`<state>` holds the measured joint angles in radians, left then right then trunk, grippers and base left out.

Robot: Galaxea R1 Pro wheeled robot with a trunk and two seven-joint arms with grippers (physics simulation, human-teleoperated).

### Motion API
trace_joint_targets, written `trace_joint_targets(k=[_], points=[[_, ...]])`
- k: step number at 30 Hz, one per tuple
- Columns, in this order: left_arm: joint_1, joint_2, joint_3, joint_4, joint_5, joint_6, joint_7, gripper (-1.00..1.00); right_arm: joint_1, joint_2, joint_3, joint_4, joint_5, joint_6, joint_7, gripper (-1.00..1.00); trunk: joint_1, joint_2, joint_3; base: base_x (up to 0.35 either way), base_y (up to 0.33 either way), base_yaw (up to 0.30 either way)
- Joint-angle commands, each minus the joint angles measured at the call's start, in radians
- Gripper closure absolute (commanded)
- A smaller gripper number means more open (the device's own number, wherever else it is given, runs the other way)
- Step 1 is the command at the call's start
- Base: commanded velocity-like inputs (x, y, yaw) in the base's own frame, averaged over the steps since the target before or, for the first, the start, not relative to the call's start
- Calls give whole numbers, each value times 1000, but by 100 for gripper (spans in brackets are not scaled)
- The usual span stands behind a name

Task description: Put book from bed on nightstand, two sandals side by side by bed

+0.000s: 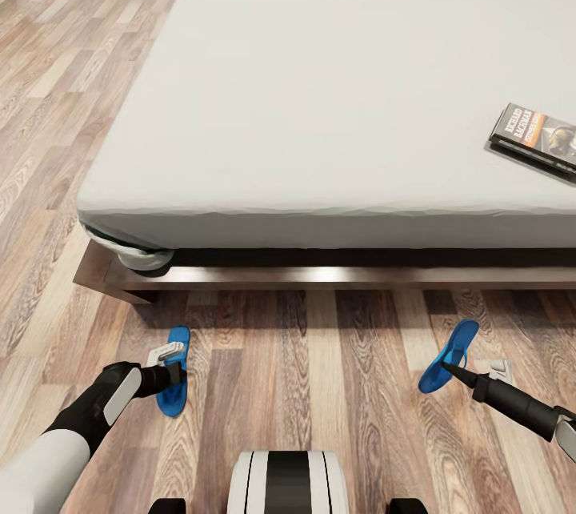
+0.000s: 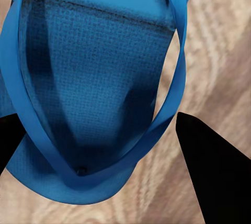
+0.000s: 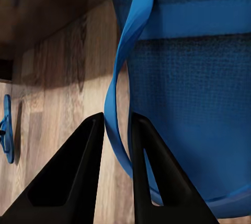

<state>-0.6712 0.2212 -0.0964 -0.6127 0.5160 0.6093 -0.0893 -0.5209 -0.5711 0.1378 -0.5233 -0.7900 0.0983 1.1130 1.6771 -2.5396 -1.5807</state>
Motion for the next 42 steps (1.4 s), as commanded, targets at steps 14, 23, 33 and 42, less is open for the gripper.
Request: trace_joint_targets(k=[14, 23, 33, 42], points=[[0, 1, -2, -1, -2, 3, -3, 100, -1, -1, 5, 0, -11, 11, 2, 100, 0, 0, -1, 0, 0, 0], [0, 1, -2, -1, -2, 3, -3, 100, -1, -1, 5, 0, -11, 11, 2, 100, 0, 0, -1, 0, 0, 0], [0, 1, -2, -1, -2, 3, -1, 100, -1, -1, 5, 0, -11, 11, 2, 100, 0, 0, -1, 0, 0, 0], [0, 3, 0, -1, -2, 3, -2, 100, 0, -1, 6, 0, -11, 11, 2, 100, 0, 0, -1, 0, 59, 0]])
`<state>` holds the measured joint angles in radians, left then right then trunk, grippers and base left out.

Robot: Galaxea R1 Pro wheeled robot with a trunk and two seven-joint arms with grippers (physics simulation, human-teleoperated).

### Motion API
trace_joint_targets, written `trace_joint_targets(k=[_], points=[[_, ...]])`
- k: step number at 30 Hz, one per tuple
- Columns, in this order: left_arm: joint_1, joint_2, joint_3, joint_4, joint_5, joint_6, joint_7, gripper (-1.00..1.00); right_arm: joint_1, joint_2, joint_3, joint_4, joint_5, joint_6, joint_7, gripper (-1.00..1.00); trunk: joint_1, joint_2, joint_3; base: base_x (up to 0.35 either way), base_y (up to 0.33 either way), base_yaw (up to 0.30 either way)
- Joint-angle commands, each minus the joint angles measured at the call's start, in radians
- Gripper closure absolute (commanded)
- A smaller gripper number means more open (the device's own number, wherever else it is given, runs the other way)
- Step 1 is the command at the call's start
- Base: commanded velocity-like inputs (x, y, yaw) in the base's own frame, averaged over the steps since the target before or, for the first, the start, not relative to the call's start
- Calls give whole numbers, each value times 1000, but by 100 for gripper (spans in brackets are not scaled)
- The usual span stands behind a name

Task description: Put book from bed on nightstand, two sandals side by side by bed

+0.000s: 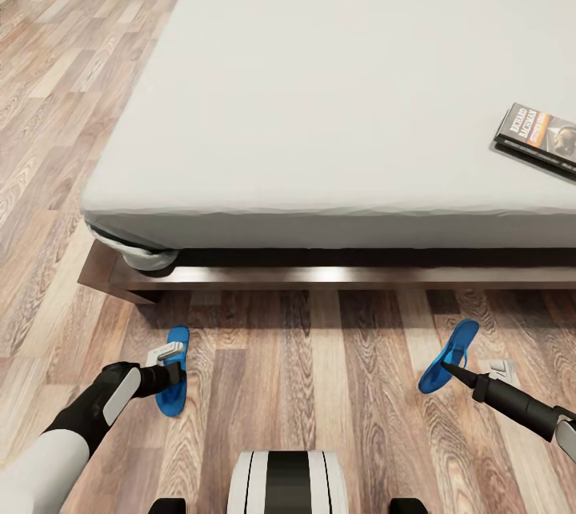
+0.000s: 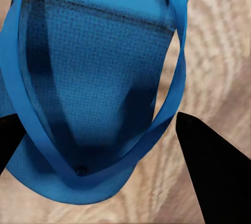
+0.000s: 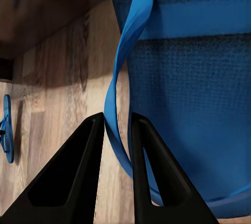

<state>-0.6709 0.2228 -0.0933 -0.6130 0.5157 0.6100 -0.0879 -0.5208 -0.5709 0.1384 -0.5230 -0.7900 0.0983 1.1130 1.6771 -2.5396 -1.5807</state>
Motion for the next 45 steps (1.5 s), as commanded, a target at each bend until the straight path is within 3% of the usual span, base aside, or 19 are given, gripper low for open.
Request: trace_joint_targets(k=[1, 36, 45], points=[[0, 1, -3, -1, -2, 3, -3, 100, -1, -1, 5, 0, -11, 11, 2, 100, 0, 0, -1, 0, 119, 0], [0, 0, -4, -1, -3, 5, 0, 100, -1, -1, 6, 0, -11, 11, 2, 100, 0, 0, -1, 0, 32, 0], [-3, 0, -5, -9, -8, 70, 21, 100, -1, -1, 6, 0, -11, 11, 2, 100, 0, 0, -1, 0, 0, 0]])
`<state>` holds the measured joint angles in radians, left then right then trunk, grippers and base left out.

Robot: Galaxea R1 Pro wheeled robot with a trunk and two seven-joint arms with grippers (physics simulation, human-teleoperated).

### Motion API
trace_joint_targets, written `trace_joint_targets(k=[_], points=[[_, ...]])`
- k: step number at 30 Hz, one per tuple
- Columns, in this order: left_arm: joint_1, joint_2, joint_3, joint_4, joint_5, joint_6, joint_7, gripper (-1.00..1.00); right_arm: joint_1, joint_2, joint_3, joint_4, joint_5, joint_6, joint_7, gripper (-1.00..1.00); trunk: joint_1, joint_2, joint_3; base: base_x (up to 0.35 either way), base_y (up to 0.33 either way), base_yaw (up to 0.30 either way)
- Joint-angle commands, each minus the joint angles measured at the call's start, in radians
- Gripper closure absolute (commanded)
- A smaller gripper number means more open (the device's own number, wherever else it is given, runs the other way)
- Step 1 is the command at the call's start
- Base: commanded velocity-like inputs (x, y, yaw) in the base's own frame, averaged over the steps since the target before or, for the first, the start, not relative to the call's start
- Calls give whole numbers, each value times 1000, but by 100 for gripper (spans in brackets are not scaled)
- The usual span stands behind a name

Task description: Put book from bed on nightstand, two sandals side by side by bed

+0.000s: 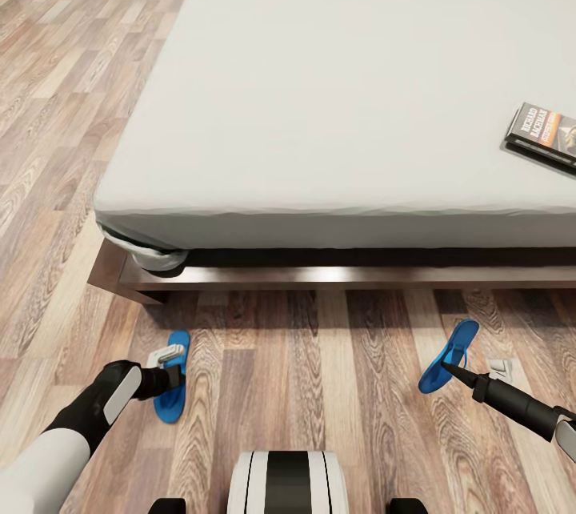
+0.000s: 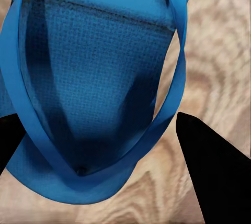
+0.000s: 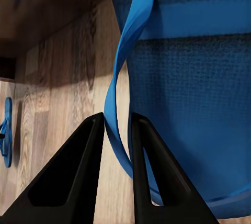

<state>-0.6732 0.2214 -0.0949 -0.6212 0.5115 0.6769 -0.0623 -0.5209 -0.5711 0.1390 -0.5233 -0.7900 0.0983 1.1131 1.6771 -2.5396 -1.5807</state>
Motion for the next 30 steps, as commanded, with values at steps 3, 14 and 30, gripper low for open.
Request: trace_joint_targets(k=[3, 14, 30], points=[[-2, 1, -3, -1, -4, 23, 14, 100, -1, -1, 5, 0, -11, 11, 2, 100, 0, 0, -1, 0, 0, 0], [-9, 1, -3, 0, -4, 53, 24, 100, -1, -1, 4, 0, -11, 11, 2, 100, 0, 0, -1, 0, 0, 0], [-9, 1, -3, 0, -4, 53, 24, 100, -1, -1, 5, 0, -11, 11, 2, 100, 3, -2, -28, 0, 0, 0]])
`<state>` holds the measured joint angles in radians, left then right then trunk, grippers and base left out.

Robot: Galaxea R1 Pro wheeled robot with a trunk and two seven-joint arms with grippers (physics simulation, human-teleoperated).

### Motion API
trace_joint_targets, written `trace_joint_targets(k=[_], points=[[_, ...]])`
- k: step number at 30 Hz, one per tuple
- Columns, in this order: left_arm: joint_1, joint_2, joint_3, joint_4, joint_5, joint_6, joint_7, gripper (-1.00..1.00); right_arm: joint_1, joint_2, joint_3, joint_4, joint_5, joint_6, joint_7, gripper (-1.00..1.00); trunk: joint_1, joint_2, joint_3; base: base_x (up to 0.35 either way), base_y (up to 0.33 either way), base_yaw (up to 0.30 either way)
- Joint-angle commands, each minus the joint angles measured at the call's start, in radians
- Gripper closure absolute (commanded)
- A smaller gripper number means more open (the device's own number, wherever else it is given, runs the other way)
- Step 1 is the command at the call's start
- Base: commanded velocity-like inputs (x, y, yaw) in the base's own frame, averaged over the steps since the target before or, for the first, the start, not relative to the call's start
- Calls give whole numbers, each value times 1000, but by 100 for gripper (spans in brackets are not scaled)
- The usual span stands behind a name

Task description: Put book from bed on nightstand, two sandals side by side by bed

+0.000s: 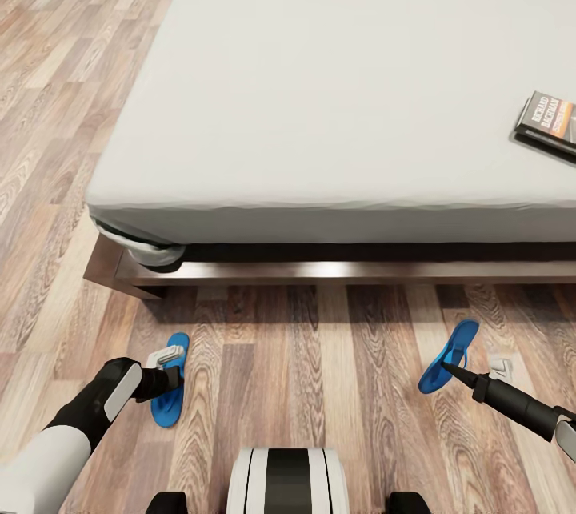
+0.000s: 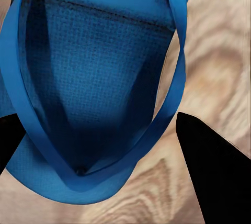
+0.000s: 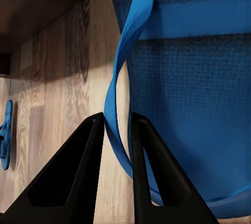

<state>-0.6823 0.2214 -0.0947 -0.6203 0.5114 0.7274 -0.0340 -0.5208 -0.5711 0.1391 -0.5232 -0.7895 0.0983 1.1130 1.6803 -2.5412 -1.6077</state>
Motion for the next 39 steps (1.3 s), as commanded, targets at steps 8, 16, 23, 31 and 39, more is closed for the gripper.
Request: trace_joint_targets(k=[8, 16, 23, 31, 39], points=[[0, 1, -3, -1, -4, 3, -4, 100, -1, -1, 4, 0, -11, 11, 2, 100, 2, -1, -20, 0, 0, 0], [0, 1, -3, -1, -3, 3, -5, 100, -1, -1, 5, 0, -11, 11, 2, 100, 2, -1, -20, 0, 0, 0], [0, 1, -3, -1, -2, 3, -6, 100, 0, -1, 5, 0, -11, 11, 2, 100, 2, -1, -20, 0, 0, 0], [0, 2, -3, -1, -1, 1, -7, 100, 0, -1, 5, 0, -11, 11, 2, 100, 2, -1, -20, 0, 0, 0], [0, 1, -3, -1, -1, 0, -7, 100, -1, -1, 5, 0, -11, 11, 2, 100, 2, -1, -20, 109, 0, 0]])
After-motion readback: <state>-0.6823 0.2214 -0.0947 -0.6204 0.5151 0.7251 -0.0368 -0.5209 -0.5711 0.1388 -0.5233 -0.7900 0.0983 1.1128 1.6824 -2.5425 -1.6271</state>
